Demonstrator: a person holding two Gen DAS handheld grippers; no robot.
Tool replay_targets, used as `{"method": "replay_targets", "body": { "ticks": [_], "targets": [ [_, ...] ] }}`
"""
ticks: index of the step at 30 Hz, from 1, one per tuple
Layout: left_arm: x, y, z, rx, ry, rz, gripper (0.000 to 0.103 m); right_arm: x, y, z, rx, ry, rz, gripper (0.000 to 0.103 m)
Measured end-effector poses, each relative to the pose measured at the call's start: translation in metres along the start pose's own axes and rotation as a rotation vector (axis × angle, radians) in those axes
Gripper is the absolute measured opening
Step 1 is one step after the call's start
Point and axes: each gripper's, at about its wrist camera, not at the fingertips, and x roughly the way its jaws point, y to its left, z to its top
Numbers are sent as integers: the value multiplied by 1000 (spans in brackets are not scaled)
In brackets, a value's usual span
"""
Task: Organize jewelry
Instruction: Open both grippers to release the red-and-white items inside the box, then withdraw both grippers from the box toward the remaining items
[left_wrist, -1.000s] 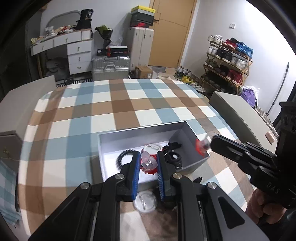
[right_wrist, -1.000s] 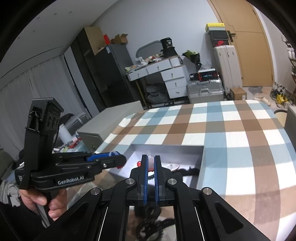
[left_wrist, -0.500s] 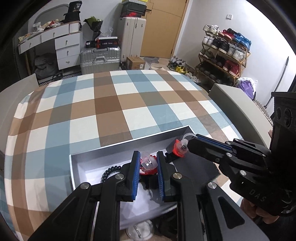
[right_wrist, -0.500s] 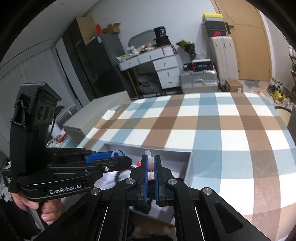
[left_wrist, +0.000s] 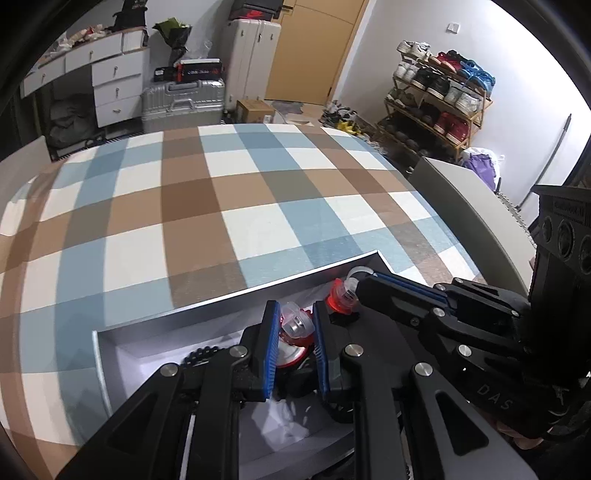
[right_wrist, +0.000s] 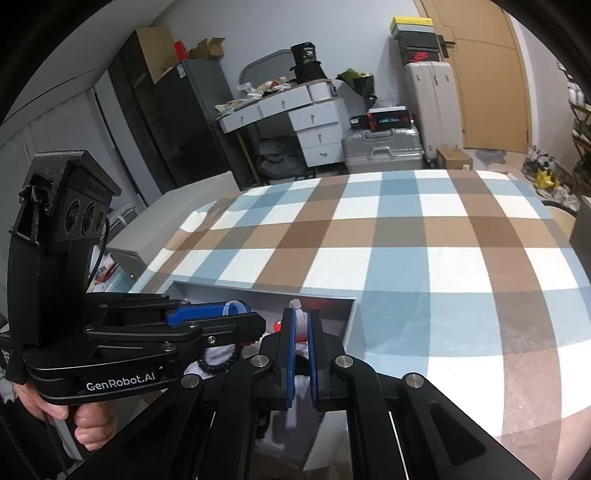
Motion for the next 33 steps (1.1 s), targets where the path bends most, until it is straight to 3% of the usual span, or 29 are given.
{"method": "replay_targets", "body": {
  "ticks": [5, 7, 8, 9, 13, 22, 25, 31, 33],
  "targets": [
    [2, -10, 0, 46, 13, 4, 19, -5, -2, 1, 11, -18, -11, 8],
    [0, -10, -1, 44, 5, 16, 33, -10, -2, 0, 14, -31, -3, 11],
    [-2, -9, -1, 37, -4, 21, 47, -13, -2, -1, 15, -39, -6, 13],
    [-5, -8, -2, 30, -16, 16, 53, -16, -2, -2, 15, -45, -3, 16],
    [-20, -3, -4, 1, -63, 14, 53, -27, -1, -6, 22, -67, -8, 34],
    [-40, -4, -12, -11, -101, 52, 55, -56, 9, -11, 33, -112, -13, 50],
    [-49, -4, -16, -16, -124, 69, 64, -67, 17, -12, 18, -131, -11, 58],
    [-66, -7, -25, -27, -165, 100, 68, -85, 31, -17, -7, -159, -9, 68],
    [-71, -9, -29, -30, -173, 112, 76, -91, 35, -20, -7, -165, -8, 71]
  ]
}}
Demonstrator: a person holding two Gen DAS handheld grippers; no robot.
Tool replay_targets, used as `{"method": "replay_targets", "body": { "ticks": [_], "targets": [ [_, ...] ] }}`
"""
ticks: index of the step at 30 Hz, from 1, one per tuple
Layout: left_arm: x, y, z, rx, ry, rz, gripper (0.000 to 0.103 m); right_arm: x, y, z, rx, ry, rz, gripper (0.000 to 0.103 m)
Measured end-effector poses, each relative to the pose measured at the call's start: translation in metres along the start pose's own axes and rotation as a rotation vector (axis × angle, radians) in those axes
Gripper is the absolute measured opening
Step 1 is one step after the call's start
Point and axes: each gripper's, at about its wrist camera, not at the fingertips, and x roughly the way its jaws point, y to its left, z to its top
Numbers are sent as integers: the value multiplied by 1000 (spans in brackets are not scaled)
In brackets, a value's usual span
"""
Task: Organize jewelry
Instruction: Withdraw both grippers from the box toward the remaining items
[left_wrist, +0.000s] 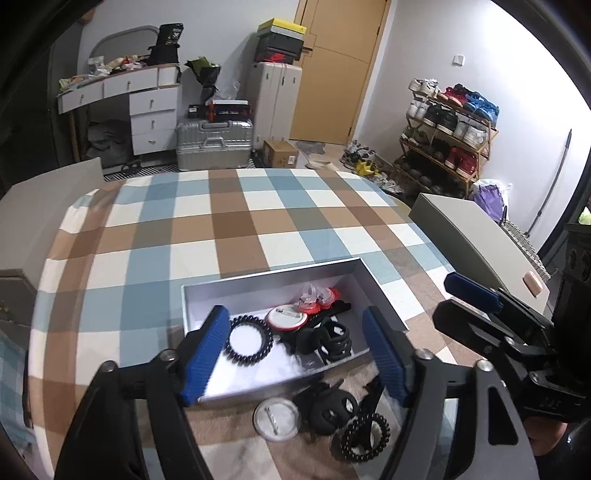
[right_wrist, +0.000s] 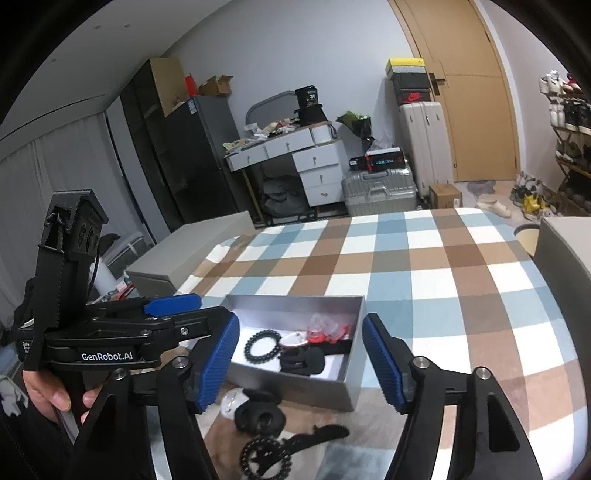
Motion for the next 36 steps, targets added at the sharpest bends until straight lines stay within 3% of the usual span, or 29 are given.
{"method": "replay_targets", "body": {
  "ticks": [3, 7, 11, 16, 29, 36],
  "targets": [
    [-12, -2, -5, 5, -36, -4, 79, -7, 4, -4, 5, -1, 5, 79],
    [-31, -5, -16, 18, -109, 58, 83, -15, 14, -14, -11, 9, 0, 85],
    [-43, 3, -25, -47, -166, 98, 84, -22, 20, -24, -27, 20, -16, 92],
    [-53, 5, -38, -65, -206, 147, 97, -25, 24, -40, -34, 49, -12, 97],
    [-53, 15, -83, -93, -153, 193, 100, 3, 33, -90, -88, 240, -2, 97],
    [-50, 27, -104, -126, -100, 220, 100, 19, 35, -99, -98, 302, -12, 96]
  ]
}}
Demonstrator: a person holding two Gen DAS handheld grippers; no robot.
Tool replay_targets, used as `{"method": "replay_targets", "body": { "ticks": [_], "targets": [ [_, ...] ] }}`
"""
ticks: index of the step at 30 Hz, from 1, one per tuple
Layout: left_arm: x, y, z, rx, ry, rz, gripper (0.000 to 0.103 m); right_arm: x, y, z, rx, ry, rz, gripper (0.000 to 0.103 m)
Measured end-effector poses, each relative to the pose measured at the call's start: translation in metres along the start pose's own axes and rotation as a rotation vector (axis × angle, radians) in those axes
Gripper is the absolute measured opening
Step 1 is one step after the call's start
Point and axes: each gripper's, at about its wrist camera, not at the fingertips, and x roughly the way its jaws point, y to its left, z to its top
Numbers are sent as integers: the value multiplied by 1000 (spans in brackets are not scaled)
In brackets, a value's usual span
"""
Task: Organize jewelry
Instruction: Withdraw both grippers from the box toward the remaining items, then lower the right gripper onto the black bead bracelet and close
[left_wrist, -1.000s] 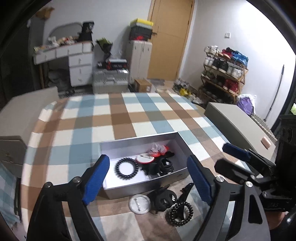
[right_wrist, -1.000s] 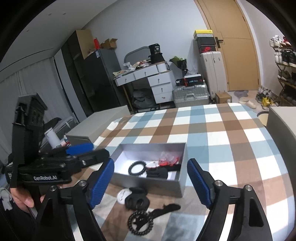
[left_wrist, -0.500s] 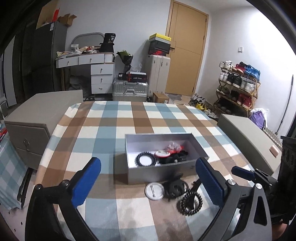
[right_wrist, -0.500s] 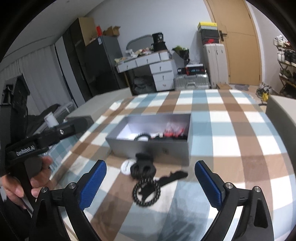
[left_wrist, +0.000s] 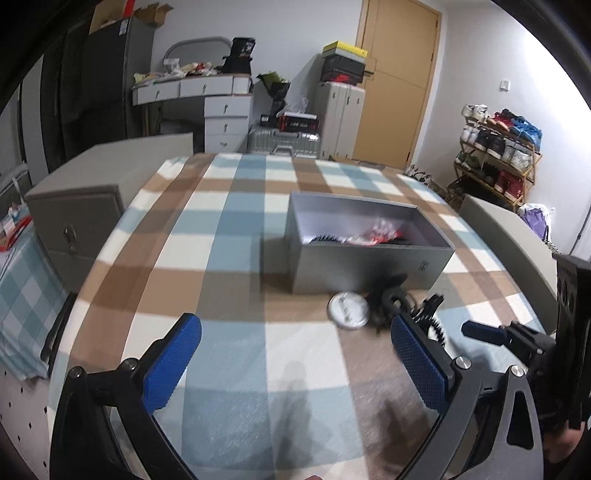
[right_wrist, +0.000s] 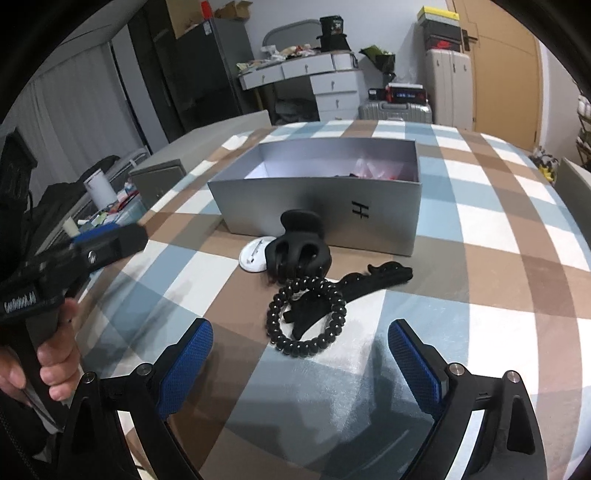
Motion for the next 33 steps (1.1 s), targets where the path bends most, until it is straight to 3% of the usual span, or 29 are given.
{"method": "replay_targets", "body": {
  "ticks": [2, 5, 9, 18, 20, 22, 28, 33],
  "targets": [
    [2, 4, -3, -2, 17, 4, 100, 4, 1, 2, -2, 12, -19, 95],
    [0, 5, -6, 5, 19, 13, 100, 12, 4, 3, -9, 47, -46, 85],
    [-2, 8, -9, 2, 19, 12, 100, 18, 10, 4, -36, 72, -70, 82],
    [0, 16, -14, -16, 36, 4, 100, 28, 23, 6, -106, 96, -197, 66],
    [-1, 17, -15, -19, 35, 6, 100, 27, 24, 6, -109, 94, -197, 63],
    [-1, 18, -15, -22, 37, 7, 100, 27, 26, 6, -117, 87, -197, 50],
    [0, 24, -17, -49, 46, 0, 100, 25, 27, 4, -123, 76, -191, 38],
    [-1, 25, -18, -49, 47, -1, 100, 19, 22, 2, -81, 65, -149, 36]
  ]
}}
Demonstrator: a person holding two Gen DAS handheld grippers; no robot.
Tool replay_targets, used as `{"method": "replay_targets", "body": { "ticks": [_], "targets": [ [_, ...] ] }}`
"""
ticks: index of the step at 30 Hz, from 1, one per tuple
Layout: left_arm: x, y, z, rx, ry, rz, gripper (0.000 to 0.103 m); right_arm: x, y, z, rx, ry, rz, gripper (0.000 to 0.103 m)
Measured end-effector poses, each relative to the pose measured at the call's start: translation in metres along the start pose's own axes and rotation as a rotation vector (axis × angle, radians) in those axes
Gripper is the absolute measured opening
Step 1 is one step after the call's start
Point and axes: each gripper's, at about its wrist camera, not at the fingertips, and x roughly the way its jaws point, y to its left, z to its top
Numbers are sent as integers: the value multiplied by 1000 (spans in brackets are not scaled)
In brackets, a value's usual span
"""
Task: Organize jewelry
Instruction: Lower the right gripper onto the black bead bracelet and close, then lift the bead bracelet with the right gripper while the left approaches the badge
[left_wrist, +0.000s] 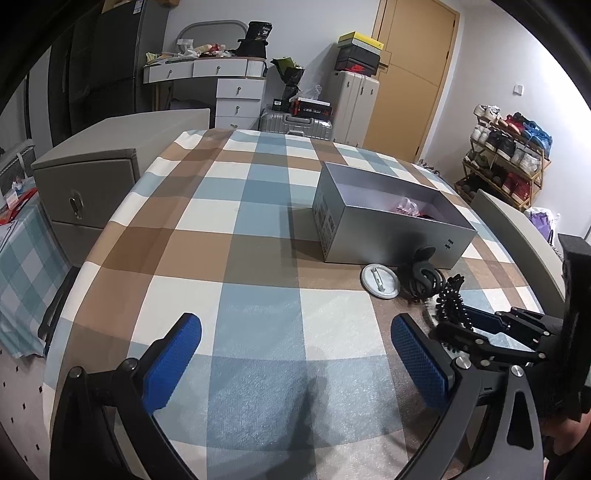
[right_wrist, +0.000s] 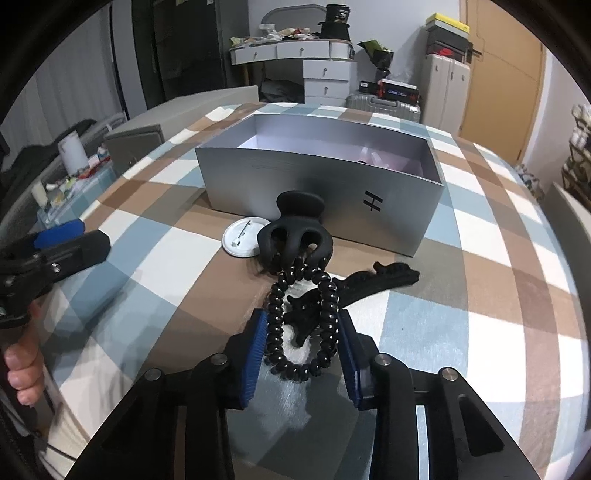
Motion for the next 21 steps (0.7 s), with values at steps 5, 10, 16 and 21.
{"method": "replay_targets", "body": {
  "ticks": [5, 10, 16, 21],
  "targets": [
    [2, 1, 0, -3, 14, 2, 100, -9, -5, -4, 36, -35, 42, 36],
    [8, -4, 0, 10, 50, -21, 100, -19, -14, -6, 74, -74, 59, 35],
    [24, -18, 10, 70, 106, -50, 100, -29, -26, -10, 107, -115, 83, 36],
    [48, -36, 22, 168, 168, -43, 100, -35, -35, -10, 121, -152, 96, 36]
  ]
}}
